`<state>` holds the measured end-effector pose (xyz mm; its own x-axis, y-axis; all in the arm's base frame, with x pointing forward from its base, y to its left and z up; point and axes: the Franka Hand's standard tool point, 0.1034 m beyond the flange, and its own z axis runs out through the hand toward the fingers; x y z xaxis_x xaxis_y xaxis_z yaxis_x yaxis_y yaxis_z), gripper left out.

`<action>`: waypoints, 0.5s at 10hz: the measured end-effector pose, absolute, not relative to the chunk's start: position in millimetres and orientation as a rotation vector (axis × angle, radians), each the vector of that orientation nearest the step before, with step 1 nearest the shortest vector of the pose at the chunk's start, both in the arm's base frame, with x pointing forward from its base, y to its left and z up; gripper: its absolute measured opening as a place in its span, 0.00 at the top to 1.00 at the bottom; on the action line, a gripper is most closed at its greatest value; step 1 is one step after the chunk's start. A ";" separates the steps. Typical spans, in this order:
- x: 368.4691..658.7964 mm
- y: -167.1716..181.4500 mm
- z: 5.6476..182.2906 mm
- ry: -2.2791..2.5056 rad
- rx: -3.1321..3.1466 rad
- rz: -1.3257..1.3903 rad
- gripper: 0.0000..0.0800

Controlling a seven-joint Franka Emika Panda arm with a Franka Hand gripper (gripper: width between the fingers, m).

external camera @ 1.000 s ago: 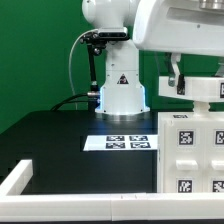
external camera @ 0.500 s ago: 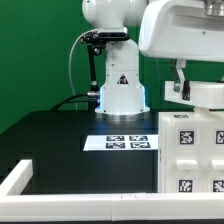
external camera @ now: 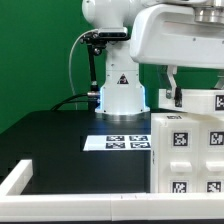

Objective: Assemble cabinet

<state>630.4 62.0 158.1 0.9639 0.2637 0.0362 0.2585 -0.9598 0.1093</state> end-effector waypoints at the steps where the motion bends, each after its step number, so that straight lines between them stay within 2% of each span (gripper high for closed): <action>1: 630.4 61.9 158.1 0.402 3.010 0.077 0.31; 5: 630.3 63.3 157.6 -0.284 3.037 0.093 0.31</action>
Offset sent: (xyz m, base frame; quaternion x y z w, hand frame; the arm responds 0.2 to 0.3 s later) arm -0.0045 -0.0113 -0.0169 -0.0326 -0.0401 0.2977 0.9533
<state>630.3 63.3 157.6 0.9808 -0.1824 0.0687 -0.1879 -0.9786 0.0842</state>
